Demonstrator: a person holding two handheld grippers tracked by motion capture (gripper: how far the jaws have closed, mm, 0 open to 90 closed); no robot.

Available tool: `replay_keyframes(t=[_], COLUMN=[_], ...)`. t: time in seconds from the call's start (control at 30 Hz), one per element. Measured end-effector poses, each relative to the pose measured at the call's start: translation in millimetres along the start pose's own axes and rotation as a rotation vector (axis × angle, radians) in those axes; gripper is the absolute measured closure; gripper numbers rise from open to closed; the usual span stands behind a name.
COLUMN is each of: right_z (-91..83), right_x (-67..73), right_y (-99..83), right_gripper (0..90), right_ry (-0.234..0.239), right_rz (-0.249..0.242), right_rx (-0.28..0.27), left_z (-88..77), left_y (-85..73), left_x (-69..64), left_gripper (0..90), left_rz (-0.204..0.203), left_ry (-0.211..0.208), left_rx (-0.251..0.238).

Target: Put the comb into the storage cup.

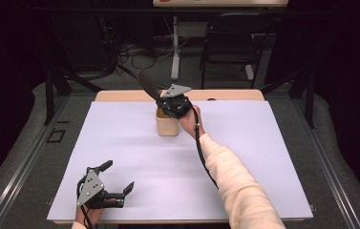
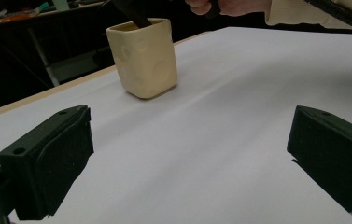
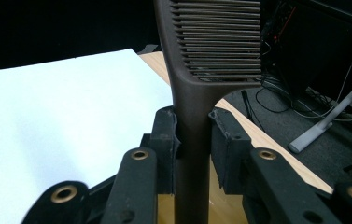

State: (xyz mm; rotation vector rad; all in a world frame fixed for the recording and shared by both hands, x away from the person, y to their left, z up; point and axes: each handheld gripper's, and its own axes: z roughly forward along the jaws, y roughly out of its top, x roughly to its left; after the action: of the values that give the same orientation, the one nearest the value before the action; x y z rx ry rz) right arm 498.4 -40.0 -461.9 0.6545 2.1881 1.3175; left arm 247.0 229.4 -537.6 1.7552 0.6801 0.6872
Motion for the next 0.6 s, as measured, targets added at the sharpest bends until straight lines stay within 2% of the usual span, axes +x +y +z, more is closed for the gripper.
replay_keyframes(t=[0.6], right_z=[6.1], right_x=[1.8], right_y=[-5.0], right_gripper=[72.6], right_ry=[0.014], right_rz=[0.021], right_rx=[0.044], left_z=[-0.1], left_y=[0.0], left_x=[0.1], left_gripper=[0.4], left_rz=[-0.001], left_ry=[-0.001], left_rx=[-0.001])
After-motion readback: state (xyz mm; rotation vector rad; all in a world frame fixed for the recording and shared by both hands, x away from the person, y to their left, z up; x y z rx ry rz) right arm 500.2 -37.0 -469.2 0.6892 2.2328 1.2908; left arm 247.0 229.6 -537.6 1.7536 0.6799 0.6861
